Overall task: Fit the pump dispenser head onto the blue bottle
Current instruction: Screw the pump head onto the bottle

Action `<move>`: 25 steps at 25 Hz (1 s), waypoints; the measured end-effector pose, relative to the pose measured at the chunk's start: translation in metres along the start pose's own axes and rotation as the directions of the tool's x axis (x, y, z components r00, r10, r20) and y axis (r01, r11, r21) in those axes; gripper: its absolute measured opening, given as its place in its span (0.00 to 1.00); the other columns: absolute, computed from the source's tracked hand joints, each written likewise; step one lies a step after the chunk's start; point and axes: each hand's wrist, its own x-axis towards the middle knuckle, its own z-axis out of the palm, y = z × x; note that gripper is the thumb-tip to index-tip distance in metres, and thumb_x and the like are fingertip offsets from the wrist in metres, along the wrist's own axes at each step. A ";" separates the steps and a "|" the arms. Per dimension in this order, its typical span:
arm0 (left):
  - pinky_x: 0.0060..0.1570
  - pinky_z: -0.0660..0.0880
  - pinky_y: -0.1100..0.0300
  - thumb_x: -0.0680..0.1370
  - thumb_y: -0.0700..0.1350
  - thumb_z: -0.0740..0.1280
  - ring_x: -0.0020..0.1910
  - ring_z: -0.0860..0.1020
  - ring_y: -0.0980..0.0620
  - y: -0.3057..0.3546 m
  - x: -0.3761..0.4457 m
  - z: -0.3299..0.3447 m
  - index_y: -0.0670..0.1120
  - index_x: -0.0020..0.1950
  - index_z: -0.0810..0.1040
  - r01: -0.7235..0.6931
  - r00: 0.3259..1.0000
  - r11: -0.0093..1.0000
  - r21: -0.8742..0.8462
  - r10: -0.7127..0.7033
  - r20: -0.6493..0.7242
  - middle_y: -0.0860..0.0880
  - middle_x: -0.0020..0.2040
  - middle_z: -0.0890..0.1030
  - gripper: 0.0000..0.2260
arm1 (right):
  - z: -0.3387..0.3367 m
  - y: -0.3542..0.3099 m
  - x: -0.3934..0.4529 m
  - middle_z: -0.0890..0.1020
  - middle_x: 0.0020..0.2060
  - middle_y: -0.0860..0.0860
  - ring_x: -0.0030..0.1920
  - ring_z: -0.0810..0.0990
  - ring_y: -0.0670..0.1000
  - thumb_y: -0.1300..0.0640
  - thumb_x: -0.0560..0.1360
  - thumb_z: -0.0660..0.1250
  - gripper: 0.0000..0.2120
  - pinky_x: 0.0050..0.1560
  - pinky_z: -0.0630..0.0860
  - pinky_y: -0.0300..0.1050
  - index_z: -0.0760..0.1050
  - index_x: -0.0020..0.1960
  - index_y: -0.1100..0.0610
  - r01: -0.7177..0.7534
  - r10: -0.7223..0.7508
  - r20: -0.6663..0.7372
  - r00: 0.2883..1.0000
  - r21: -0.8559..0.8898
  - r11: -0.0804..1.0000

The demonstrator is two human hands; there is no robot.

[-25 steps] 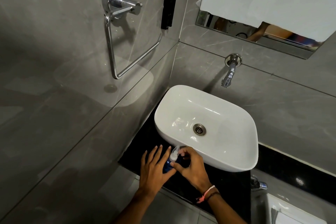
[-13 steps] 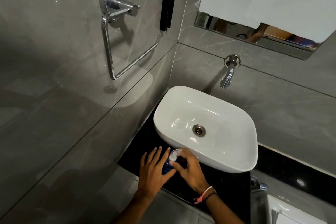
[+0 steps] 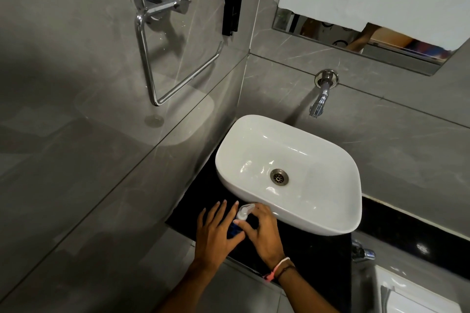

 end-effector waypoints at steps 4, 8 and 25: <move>0.62 0.74 0.39 0.72 0.64 0.63 0.66 0.77 0.44 0.000 0.001 0.000 0.53 0.74 0.70 -0.009 1.000 1.000 0.007 0.009 -0.012 0.46 0.66 0.80 0.31 | 0.000 0.003 -0.003 0.78 0.62 0.45 0.66 0.72 0.41 0.54 0.75 0.76 0.18 0.67 0.68 0.32 0.80 0.64 0.52 0.048 -0.048 0.063 0.997 0.015 0.999; 0.62 0.73 0.39 0.73 0.65 0.63 0.67 0.76 0.45 0.000 0.000 0.002 0.52 0.72 0.74 -0.002 1.000 1.000 0.003 0.002 -0.030 0.46 0.66 0.80 0.31 | -0.001 -0.001 -0.003 0.82 0.55 0.46 0.59 0.76 0.44 0.54 0.76 0.74 0.11 0.61 0.75 0.41 0.82 0.58 0.52 0.048 -0.048 0.001 0.999 -0.050 0.998; 0.68 0.65 0.41 0.75 0.64 0.63 0.74 0.69 0.44 -0.014 0.007 0.007 0.49 0.75 0.69 -0.162 0.980 0.985 0.054 0.168 -0.112 0.43 0.74 0.72 0.33 | -0.003 -0.002 -0.007 0.80 0.59 0.48 0.61 0.75 0.46 0.54 0.81 0.69 0.12 0.64 0.71 0.38 0.80 0.63 0.55 0.188 -0.179 0.066 0.982 -0.180 0.966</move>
